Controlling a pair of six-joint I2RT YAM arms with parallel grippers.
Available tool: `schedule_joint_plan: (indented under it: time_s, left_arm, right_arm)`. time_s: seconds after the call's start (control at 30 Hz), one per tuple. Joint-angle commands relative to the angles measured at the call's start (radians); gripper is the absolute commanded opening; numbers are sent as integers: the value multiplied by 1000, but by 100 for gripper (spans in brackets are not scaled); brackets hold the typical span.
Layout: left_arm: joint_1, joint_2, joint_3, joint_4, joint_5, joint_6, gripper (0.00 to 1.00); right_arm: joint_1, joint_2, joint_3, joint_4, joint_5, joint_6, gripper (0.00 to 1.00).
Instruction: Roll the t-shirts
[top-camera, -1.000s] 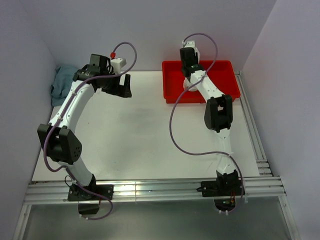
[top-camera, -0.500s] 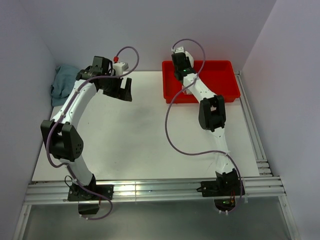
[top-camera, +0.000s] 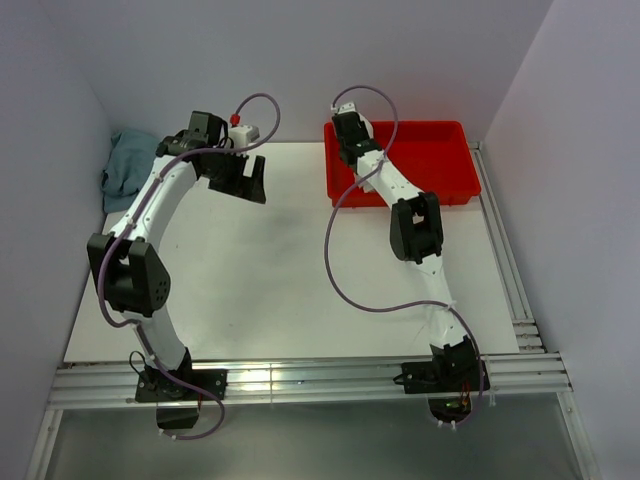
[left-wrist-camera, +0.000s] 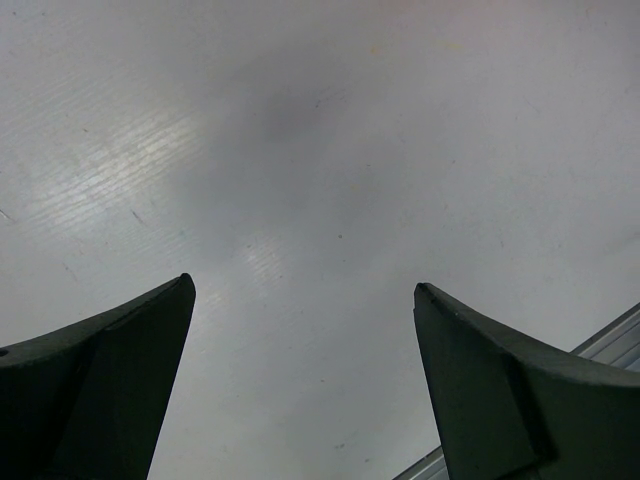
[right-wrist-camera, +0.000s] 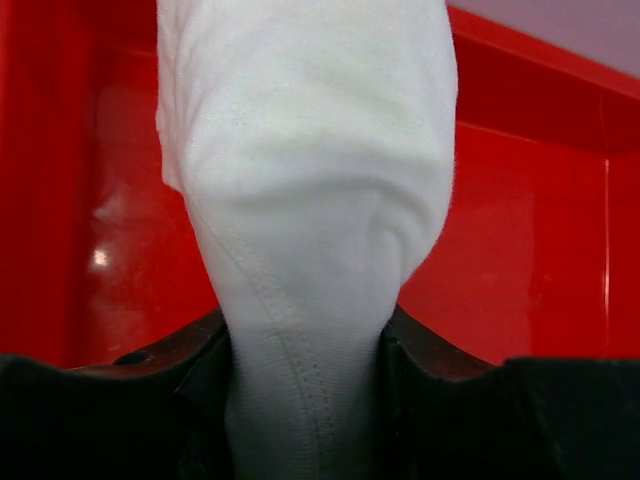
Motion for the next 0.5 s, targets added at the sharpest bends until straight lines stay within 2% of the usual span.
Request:
schedule_joint_plan:
  time_s: [0.0,0.47]
  left_arm:
    - [3,11,52,-17,39,14,96]
    - [2,49,77,-53,75,14,96]
  right_arm:
    - [2,-26,58,-16,-37,48,0]
    - [13,-37,18,-119,-58,82,0]
